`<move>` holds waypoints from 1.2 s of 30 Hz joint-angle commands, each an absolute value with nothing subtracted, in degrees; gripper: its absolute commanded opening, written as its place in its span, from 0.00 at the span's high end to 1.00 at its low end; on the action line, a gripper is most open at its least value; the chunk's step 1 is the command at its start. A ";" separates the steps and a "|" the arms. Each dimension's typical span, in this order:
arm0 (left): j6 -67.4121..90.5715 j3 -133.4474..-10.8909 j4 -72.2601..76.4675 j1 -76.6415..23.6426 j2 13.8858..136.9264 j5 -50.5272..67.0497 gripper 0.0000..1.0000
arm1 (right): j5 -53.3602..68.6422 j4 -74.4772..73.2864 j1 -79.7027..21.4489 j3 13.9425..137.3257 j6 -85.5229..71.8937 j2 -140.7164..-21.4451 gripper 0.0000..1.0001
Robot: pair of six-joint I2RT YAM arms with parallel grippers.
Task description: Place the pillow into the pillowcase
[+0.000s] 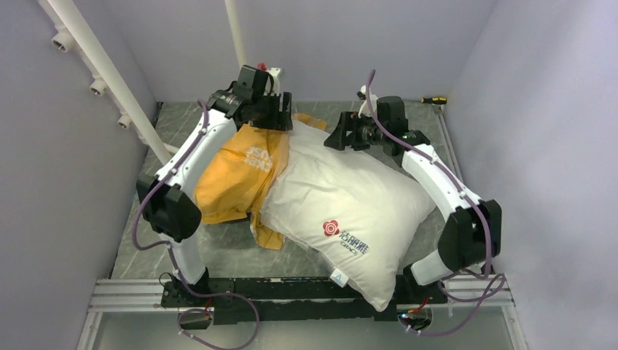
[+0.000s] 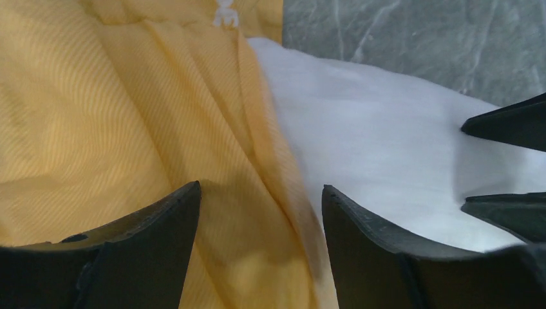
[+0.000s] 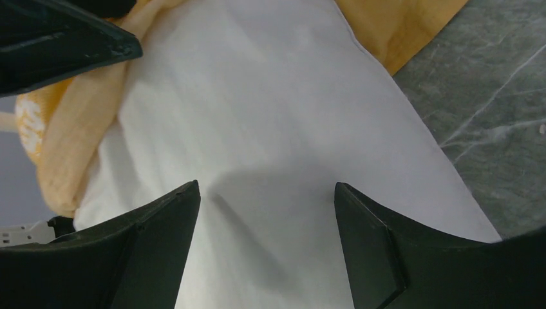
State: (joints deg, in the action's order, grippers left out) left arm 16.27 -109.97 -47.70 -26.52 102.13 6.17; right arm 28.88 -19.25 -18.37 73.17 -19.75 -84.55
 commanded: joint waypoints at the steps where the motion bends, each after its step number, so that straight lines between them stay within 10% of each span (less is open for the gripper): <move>1: 14.92 -111.40 -45.40 -24.88 104.37 11.19 0.35 | 32.91 -15.98 -16.85 77.48 -20.30 -88.52 0.18; 6: 15.73 -112.03 -44.59 -24.00 105.71 11.31 0.98 | 36.97 -12.80 -14.69 81.85 -21.64 -95.41 0.09; 18: 20.34 -115.31 -40.41 -24.86 101.38 26.61 1.00 | 60.12 -1.01 -19.22 87.88 -34.04 -108.01 0.05; 22: 21.47 -116.93 -39.06 -29.11 100.29 27.38 1.00 | 61.70 10.25 -23.68 82.59 -42.29 -105.88 0.41; 25: 21.38 -120.41 -41.69 -32.57 100.19 26.06 1.00 | 61.43 23.66 -24.39 75.00 -51.90 -101.58 1.00; 36: 29.26 -118.11 -33.55 -44.71 92.83 26.05 1.00 | 49.61 42.71 -21.45 62.39 -61.31 -81.78 1.00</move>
